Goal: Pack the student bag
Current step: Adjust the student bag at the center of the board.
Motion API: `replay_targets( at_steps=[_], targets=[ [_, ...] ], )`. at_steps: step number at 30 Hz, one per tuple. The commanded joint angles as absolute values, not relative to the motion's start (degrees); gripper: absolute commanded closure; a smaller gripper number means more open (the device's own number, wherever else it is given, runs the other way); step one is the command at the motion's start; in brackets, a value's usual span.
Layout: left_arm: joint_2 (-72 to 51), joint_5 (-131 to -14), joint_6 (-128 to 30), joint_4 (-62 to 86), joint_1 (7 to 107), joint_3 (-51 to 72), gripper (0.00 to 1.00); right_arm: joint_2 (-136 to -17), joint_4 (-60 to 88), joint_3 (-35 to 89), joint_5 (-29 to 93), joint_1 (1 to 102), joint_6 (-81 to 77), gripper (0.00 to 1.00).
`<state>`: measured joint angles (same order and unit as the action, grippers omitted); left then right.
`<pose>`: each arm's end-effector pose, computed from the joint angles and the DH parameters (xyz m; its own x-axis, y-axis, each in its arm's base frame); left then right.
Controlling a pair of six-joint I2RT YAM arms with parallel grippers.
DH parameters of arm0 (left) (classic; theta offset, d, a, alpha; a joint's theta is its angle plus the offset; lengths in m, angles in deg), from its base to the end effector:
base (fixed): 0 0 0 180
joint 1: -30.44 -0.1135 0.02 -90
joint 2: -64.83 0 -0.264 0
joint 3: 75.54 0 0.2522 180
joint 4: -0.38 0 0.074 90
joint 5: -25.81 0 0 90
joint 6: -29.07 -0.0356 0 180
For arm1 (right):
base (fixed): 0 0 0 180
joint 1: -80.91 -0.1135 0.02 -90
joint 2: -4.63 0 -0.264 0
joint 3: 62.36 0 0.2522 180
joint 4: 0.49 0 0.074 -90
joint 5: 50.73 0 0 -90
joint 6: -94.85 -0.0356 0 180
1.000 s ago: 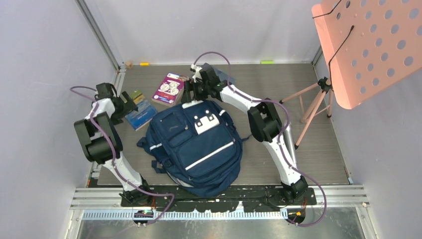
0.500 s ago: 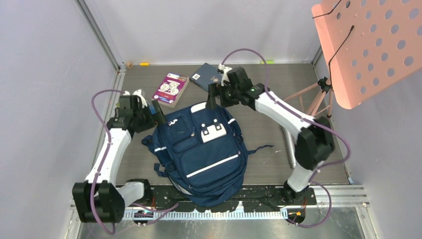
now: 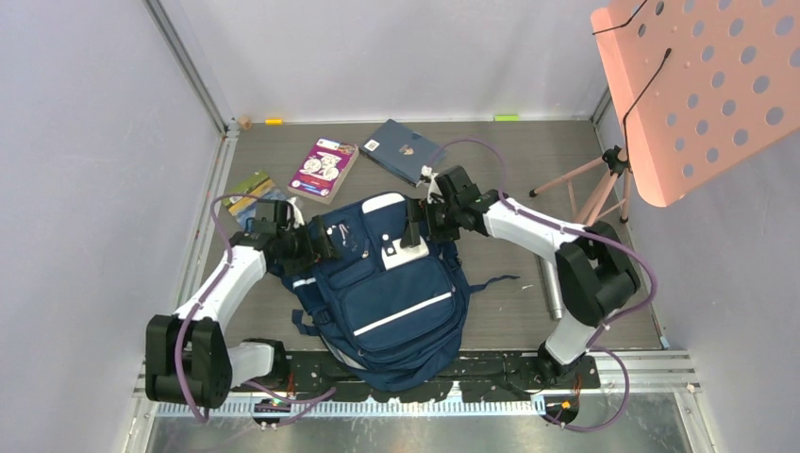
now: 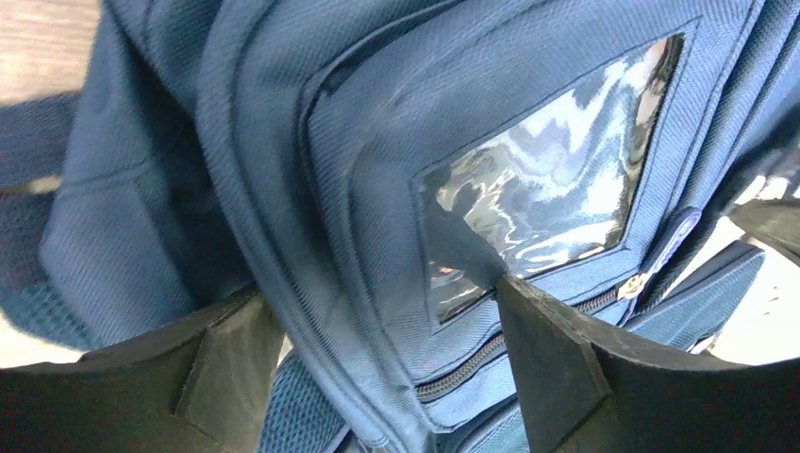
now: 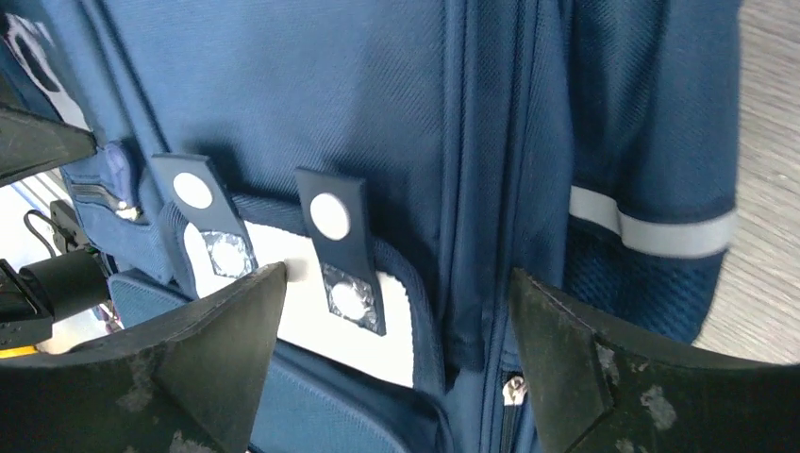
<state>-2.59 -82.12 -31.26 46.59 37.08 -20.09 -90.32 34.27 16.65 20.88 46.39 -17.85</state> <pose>0.2195 -0.0366 0.2133 -0.8676 -0.3731 -0.3286 -0.1821 0.8535 -0.4883 0.2849 0.2096 0.2238 -0.8593 -0.1465 -0.4901 -0.4019 0.7861 0.4696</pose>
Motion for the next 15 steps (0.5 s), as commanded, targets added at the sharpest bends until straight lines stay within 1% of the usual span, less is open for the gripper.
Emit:
replay_targets(
  at_steps=[1, 2, 3, 4, 5, 6, 7, 8, 11, 12, 15],
  targets=[
    [-6.44, -89.81, -30.65, 35.30, 38.05, -22.38, 0.29, -94.99, 27.78, 19.66, 14.73, 46.30, -19.01, 0.12],
    [-7.14, -91.88, -31.46, 33.54, 38.81, -22.55, 0.41, -95.62, 26.77, 19.59, 13.07, 46.29, -19.43, 0.23],
    [-7.50, -92.69, -32.17, 32.70, 39.58, -22.39, 0.54, -95.59, 26.04, 19.07, 12.33, 46.29, -20.44, 0.31],
    [-7.60, -92.89, -32.76, 32.16, 40.65, -22.07, 0.67, -94.71, 24.31, 18.54, 11.77, 46.22, -21.07, 0.51],
    [-7.17, -92.96, -33.21, 31.63, 41.75, -21.67, 0.80, -93.82, 23.45, 17.16, 11.90, 46.21, -22.50, 0.61],
    [-6.49, -92.64, -33.46, 31.34, 42.88, -21.06, 0.92, -91.41, 21.97, 16.45, 12.56, 46.09, -23.11, 0.89],
    [-5.46, -92.02, -33.77, 31.08, 44.31, -20.25, 0.99, -88.42, 21.18, 14.95, 13.44, 45.92, -24.02, 0.94],
    [-4.40, -91.17, -34.07, 31.03, 45.78, -19.16, 1.00, -86.54, 20.96, 14.15, 15.74, 45.49, -24.31, 0.98],
    [-0.87, -86.79, -34.55, 30.23, 51.21, -14.12, 1.00, -76.03, 21.60, 11.00, 21.65, 44.01, -24.58, 0.99],
    [-0.60, -85.59, -34.70, 29.69, 53.05, -12.24, 1.00, -73.84, 21.92, 10.47, 25.59, 43.32, -24.50, 0.99],
    [-3.20, -84.16, -34.96, 29.03, 57.13, -4.97, 1.00, -63.59, 24.33, 8.37, 35.31, 42.01, -24.53, 0.99]
  ],
)
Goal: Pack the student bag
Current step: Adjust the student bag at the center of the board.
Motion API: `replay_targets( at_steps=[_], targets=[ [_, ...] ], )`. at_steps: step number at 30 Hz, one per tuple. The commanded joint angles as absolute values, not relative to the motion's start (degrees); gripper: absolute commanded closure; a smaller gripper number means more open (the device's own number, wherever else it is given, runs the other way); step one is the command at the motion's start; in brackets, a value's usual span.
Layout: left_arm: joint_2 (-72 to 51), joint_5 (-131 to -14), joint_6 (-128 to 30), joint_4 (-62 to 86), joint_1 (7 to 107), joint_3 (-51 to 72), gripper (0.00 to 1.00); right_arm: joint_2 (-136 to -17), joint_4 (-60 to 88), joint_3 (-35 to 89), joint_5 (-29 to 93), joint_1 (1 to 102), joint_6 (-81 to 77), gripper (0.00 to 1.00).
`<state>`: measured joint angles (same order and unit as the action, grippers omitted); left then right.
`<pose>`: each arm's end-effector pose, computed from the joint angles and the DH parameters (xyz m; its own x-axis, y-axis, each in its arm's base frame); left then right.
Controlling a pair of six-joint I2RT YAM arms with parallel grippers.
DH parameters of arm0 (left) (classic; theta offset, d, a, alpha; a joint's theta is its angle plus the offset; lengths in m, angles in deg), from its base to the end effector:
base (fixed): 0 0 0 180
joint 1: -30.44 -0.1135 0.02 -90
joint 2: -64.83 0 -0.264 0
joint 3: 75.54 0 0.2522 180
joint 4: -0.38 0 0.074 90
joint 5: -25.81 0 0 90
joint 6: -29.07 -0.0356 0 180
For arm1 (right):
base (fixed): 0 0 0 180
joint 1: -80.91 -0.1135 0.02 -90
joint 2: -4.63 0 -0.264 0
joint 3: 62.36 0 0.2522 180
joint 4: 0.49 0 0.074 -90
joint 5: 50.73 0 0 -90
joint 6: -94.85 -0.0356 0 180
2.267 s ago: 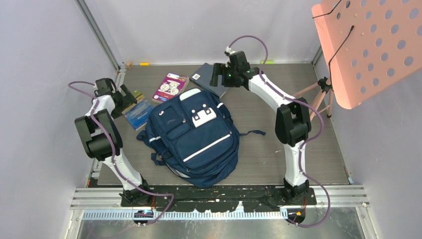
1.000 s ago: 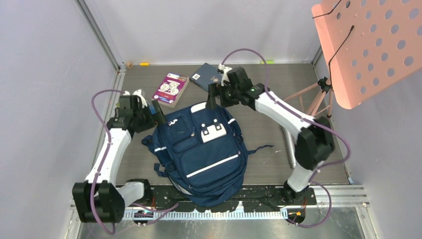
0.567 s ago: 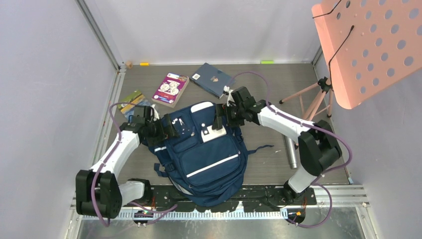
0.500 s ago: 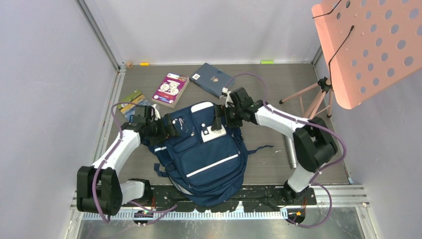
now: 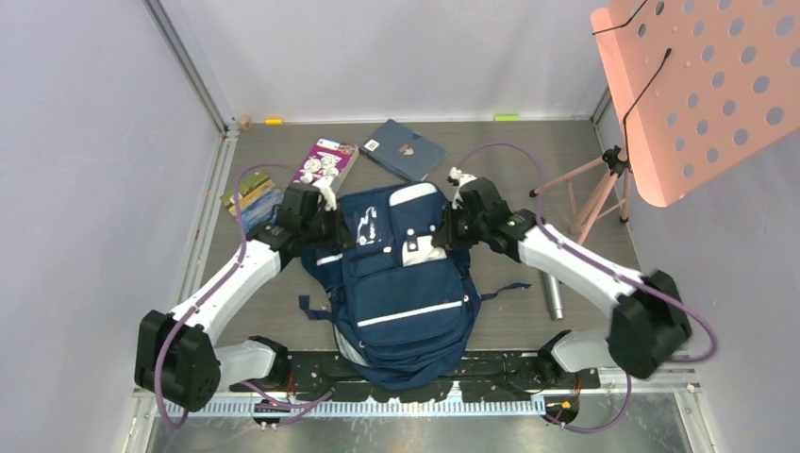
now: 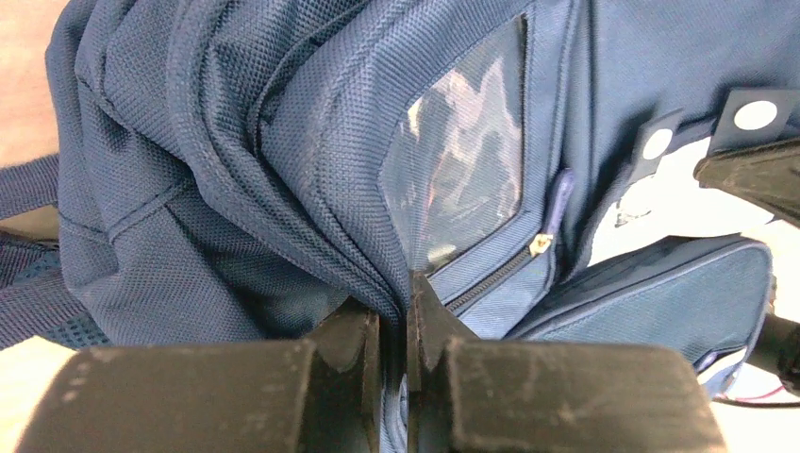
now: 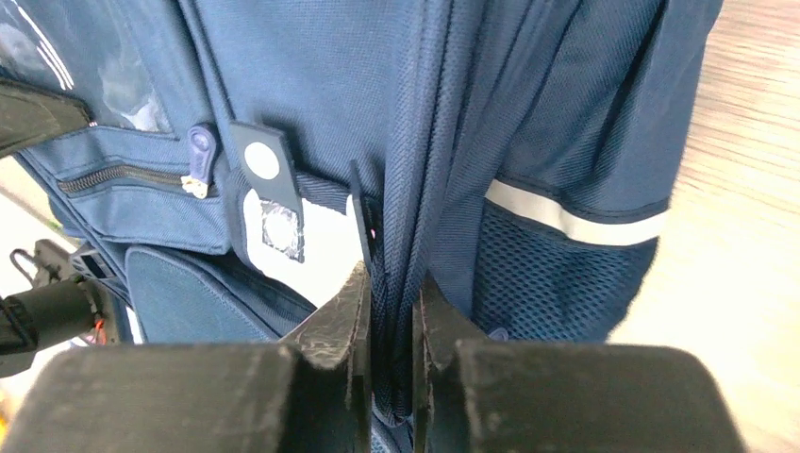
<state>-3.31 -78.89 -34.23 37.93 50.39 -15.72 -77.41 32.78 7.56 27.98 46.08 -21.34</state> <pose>0.2289 -0.0927 0.2442 -0.8257 -0.1627 -0.5402 0.1401 0.8685 -0.4756 0.2476 0.1808 0.2445 -0.8214 -0.0442 -0.5687 -0.3460 0.8313 0.4350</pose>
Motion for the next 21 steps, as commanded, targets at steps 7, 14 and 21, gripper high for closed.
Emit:
replay_targets(
  at_steps=[7, 14, 21],
  targets=[
    [-22.72, -87.56, -39.40, 25.52, 62.64, 14.40, 1.00, -51.40, 27.77, 4.19, 62.03, 41.45, -23.25, 0.99],
    [-44.15, -88.47, -44.35, 22.42, 65.16, 33.62, 1.00, -52.53, 22.31, -1.82, 73.87, 41.45, -21.95, 1.00],
    [-50.95, -82.47, -50.81, 32.14, 65.00, 43.54, 0.50, -56.67, 23.61, -0.83, 71.31, 41.45, -22.83, 0.59]
  ],
)
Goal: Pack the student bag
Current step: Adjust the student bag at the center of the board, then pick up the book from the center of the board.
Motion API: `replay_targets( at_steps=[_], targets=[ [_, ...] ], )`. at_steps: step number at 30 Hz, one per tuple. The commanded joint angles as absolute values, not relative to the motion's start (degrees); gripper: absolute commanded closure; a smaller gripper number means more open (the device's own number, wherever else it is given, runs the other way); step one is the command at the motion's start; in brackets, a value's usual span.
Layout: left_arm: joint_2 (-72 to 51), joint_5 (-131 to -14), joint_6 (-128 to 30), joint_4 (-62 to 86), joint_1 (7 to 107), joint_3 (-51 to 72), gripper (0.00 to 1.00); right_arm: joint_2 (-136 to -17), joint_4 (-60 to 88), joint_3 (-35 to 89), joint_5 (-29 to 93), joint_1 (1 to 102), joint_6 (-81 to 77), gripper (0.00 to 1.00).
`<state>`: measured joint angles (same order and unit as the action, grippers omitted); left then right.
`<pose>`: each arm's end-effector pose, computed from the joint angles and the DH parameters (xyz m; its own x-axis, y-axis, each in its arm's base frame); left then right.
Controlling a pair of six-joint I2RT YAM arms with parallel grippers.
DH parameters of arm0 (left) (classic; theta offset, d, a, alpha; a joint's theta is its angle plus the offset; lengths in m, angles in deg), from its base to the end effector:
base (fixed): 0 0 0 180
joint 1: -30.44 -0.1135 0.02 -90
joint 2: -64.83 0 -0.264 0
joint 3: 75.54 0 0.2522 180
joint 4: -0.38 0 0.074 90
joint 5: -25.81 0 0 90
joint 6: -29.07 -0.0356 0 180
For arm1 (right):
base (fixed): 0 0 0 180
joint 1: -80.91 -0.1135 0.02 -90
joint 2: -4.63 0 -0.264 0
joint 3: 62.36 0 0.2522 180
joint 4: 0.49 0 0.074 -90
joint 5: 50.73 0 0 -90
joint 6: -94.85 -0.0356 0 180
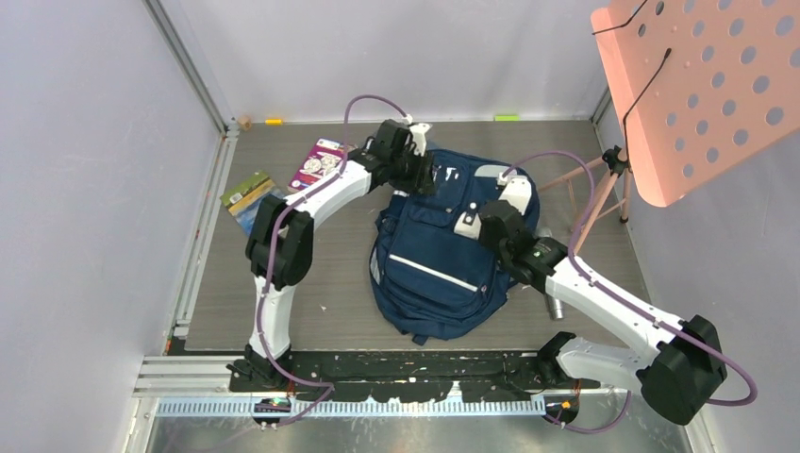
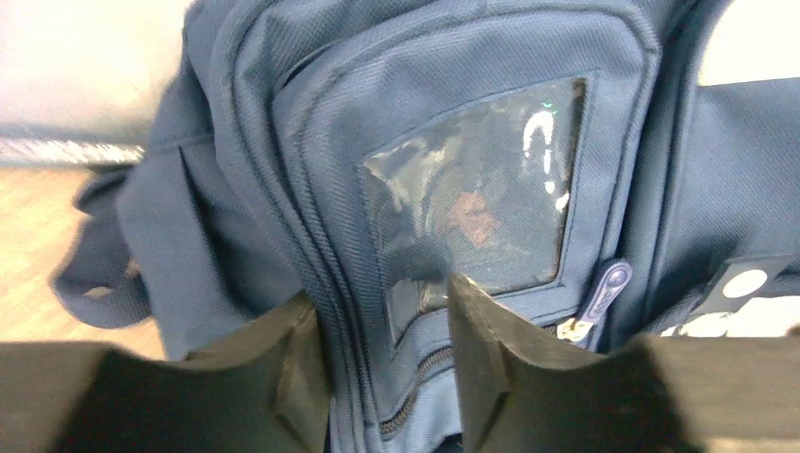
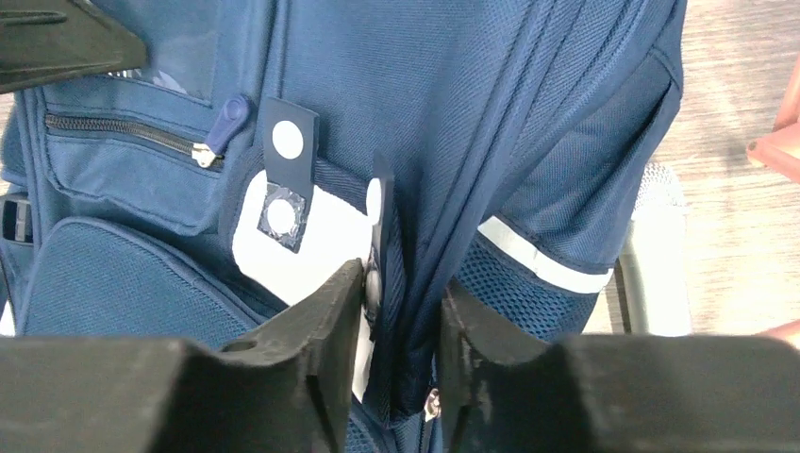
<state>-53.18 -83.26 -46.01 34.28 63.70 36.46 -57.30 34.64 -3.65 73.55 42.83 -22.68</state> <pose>0.3928 -0.2715 0.2511 -0.7058 0.1719 -0.6872 0.5652 0.7214 -0.4000 0.1924 0.1253 0.2681 -0.5079 0.0872 -0.8570 0.0821 0.9952 0.0526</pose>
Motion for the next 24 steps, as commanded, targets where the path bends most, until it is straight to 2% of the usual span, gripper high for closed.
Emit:
replay_targets(
  at_steps=[1, 3, 7, 13, 16, 20, 24],
  targets=[
    [-50.04, -81.24, -51.84, 33.38, 64.92, 43.39, 0.37, -56.46, 24.02, 0.01, 70.80, 41.45, -22.20, 0.43],
    [-46.71, -79.42, -53.39, 35.67, 64.06, 42.22, 0.24, -56.00, 26.79, 1.82, 69.56, 41.45, -21.56, 0.28],
    [-39.24, -79.01, -53.89, 42.67, 59.44, 38.38, 0.14, -54.57, 31.74, 6.30, 68.87, 41.08, -20.33, 0.17],
    [-26.92, -80.44, -51.23, 48.71, 44.09, 28.69, 0.06, -56.81, 33.83, 14.21, 77.07, 35.66, -14.81, 0.13],
    [-23.52, -80.78, -49.51, 48.18, 34.64, 22.50, 0.01, -62.50, 31.14, 18.64, 74.45, 35.32, -12.09, 0.09],
    [-24.84, -83.58, -44.69, 47.95, 20.48, 17.86, 0.02, -73.66, 29.28, 26.52, 59.73, 35.32, -12.43, 0.07],
    [-24.56, -87.04, -39.87, 38.78, 10.85, 10.28, 0.05, -87.53, 27.41, 35.31, 45.84, 35.56, -13.63, 0.06]
  ],
)
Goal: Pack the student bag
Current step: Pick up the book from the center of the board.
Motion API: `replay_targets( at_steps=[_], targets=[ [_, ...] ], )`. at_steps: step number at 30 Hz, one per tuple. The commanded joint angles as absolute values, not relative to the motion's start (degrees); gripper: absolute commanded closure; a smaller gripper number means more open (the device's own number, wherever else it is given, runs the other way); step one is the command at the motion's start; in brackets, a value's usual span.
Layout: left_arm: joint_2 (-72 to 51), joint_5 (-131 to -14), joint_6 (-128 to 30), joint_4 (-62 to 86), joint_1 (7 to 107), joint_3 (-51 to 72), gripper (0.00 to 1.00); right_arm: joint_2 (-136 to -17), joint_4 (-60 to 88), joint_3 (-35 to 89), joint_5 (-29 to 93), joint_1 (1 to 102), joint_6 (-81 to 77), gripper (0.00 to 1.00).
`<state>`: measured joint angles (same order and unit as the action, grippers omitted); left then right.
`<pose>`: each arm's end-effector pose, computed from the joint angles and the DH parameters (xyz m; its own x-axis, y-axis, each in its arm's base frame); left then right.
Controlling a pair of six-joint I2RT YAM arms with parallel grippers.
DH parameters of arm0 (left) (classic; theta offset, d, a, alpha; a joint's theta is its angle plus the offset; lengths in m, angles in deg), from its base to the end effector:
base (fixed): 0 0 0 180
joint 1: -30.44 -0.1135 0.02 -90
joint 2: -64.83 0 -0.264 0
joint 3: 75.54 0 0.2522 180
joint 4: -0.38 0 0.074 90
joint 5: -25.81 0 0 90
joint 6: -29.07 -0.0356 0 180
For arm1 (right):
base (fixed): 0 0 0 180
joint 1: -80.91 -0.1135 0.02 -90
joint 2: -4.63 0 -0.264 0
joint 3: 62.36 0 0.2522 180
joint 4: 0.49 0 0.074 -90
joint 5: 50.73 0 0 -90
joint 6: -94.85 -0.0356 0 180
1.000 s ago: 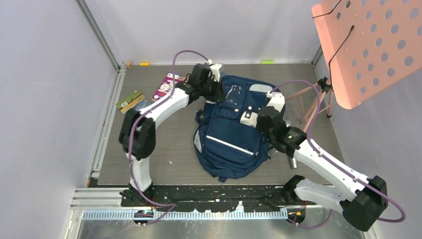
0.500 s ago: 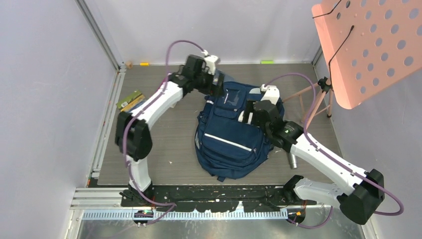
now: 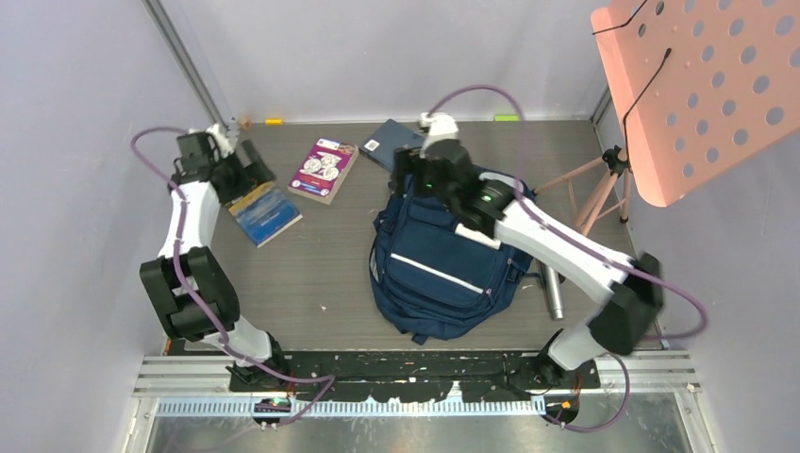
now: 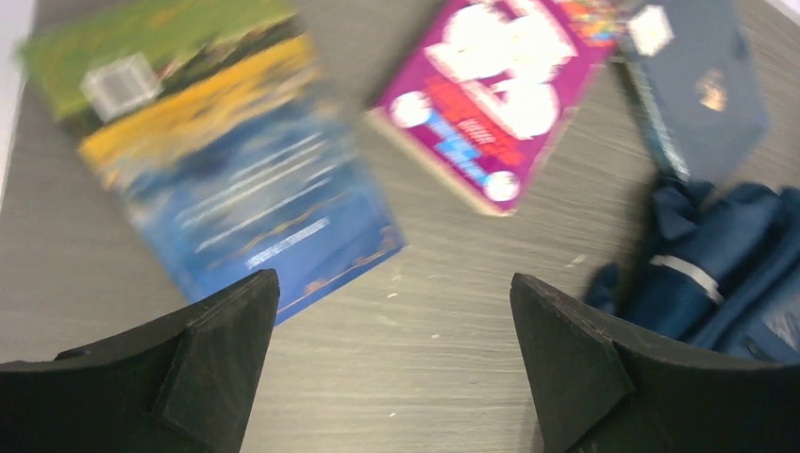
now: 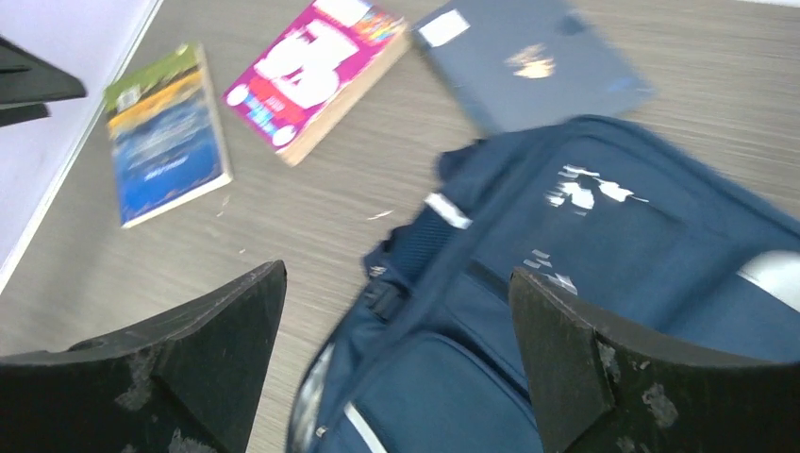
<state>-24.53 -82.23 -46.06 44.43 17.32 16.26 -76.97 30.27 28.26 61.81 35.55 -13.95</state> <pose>0.3430 0.0686 0.3166 -0.6275 -0.3968 -0.6699 -0.1566 0.9071 -0.3906 0.2414 0.2251 0.3746 -0.3775 0.0413 -0.9251 -0.3014 0.9391 0.1649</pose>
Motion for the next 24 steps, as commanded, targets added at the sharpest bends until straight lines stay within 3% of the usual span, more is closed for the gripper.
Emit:
replay_targets(
  at_steps=[1, 7, 11, 24],
  targets=[
    [-24.47, -86.93, -38.48, 36.31, 9.47, 8.54, 0.05, -92.54, 27.15, 37.12, 43.66, 35.65, -14.33, 0.06],
    [-29.39, -81.30, -40.83, 37.19, 7.79, 8.19, 0.07, -115.70, 25.79, 55.96, 24.99, 36.00, -22.05, 0.18],
    [-30.30, -77.53, -41.25, 35.00, 7.66, 6.54, 0.07, -126.74, 20.95, 66.48, 17.19, 36.05, -27.41, 0.20],
    [-39.12, -73.88, -40.19, 38.21, 6.80, 8.52, 0.05, -149.41, 18.04, 87.31, 15.99, 35.80, -33.33, 0.19]
  ],
)
